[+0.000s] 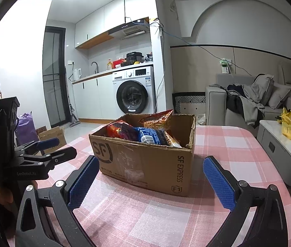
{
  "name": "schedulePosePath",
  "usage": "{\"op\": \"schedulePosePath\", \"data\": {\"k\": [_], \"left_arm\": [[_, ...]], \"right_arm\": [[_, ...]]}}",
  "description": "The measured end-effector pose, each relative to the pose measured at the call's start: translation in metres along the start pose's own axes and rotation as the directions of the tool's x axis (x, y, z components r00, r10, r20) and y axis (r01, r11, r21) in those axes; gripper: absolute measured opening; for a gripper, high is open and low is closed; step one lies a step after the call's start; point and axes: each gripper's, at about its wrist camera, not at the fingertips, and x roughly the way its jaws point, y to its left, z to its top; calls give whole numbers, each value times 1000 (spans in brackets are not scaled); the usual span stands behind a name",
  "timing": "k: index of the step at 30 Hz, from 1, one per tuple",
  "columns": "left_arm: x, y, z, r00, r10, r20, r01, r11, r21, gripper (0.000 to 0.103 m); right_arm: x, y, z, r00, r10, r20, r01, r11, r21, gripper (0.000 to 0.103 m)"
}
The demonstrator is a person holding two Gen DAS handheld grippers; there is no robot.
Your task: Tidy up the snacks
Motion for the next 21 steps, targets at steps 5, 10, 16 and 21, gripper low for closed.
{"op": "schedulePosePath", "data": {"k": [5,10,16,21], "left_arm": [[0,0,0,1000,-2,0,2,1000,1,102],[1,0,0,1000,-2,0,2,1000,1,102],[1,0,0,1000,-2,0,2,1000,0,102],[0,0,-1,1000,-2,1,2,1000,-1,102]], "right_arm": [[-4,-4,-2,1000,5,1,-5,1000,15,103],[-4,-4,-2,1000,5,1,-5,1000,15,103],[-4,-4,-2,1000,5,1,-5,1000,16,103],[-4,-5,-2,1000,6,2,-6,1000,15,103]]}}
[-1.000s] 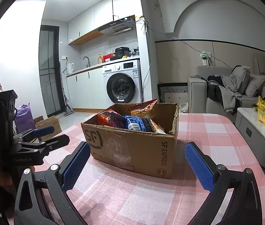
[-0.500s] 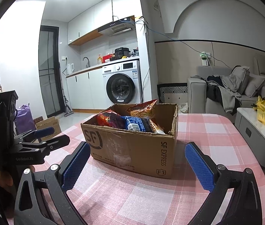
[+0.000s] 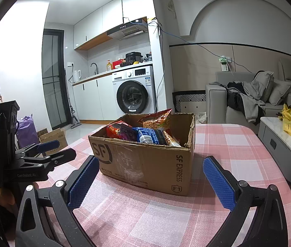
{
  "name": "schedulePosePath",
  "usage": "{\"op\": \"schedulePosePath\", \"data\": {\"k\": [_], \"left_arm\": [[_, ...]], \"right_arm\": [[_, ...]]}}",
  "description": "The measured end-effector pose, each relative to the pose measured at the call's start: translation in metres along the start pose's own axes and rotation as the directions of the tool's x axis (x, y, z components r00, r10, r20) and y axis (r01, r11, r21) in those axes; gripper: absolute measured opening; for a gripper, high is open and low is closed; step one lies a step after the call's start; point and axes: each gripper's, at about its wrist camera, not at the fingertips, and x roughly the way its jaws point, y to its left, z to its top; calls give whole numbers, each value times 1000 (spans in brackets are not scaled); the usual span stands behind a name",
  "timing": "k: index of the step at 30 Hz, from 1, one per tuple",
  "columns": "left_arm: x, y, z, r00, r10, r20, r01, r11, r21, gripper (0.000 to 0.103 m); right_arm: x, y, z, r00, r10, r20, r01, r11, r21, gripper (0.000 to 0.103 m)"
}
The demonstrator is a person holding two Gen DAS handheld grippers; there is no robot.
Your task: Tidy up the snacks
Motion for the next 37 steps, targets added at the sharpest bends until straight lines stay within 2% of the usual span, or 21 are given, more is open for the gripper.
{"op": "schedulePosePath", "data": {"k": [37], "left_arm": [[2,-3,-1,1000,-3,4,3,1000,3,102]], "right_arm": [[-1,0,0,1000,1,-2,-1,1000,6,103]]}}
